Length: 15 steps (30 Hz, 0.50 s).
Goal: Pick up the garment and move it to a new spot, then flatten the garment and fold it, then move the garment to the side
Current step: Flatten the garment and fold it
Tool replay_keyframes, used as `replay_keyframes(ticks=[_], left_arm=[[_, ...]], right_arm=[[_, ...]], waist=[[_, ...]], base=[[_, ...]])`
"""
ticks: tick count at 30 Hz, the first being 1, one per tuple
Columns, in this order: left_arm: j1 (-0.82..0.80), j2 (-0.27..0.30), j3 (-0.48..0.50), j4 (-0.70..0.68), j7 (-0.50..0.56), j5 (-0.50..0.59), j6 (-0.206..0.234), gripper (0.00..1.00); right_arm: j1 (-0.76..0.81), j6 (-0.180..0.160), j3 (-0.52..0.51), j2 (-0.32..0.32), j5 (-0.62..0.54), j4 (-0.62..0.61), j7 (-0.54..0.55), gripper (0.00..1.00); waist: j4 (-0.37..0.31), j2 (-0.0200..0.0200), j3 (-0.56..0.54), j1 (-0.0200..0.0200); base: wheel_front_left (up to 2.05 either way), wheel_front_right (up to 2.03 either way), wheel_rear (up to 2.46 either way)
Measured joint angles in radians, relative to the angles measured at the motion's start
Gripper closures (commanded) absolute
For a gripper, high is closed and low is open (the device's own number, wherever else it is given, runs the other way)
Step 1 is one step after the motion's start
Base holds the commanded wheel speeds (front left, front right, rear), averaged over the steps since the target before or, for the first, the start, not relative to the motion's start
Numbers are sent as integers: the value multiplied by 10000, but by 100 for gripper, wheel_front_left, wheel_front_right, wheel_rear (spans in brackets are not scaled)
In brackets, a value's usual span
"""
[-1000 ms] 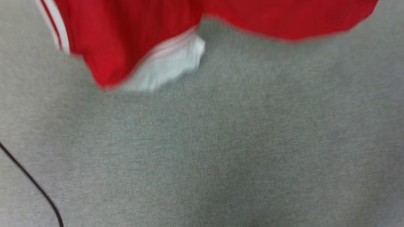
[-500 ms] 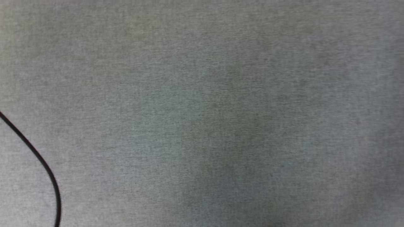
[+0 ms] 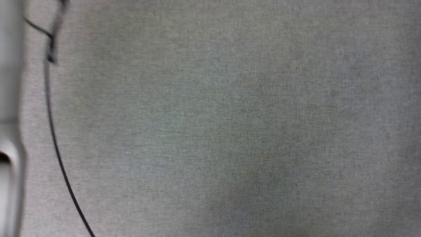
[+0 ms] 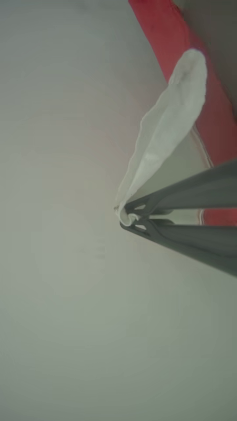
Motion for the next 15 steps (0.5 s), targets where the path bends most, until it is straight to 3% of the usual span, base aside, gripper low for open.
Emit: replay_keyframes(ticks=[8,9,15], left_arm=[[3653,-232,2,-1306,-13,-278,222,100],[4829,-247,6,-1714,-15,-430,380,100],[7720,31,-182,-2690,199,-756,637,100]], right_arm=[[2741,-2,571,-209,579,-238,-102,100],[3429,-2,688,-297,836,-316,-79,100],[5260,-2,1066,-594,1561,-637,217,100]], waist=[[179,0,-994,-1],[221,0,-1350,-2],[390,0,-2413,-3]], base=[[0,0,0],[0,0,0],[0,0,0]])
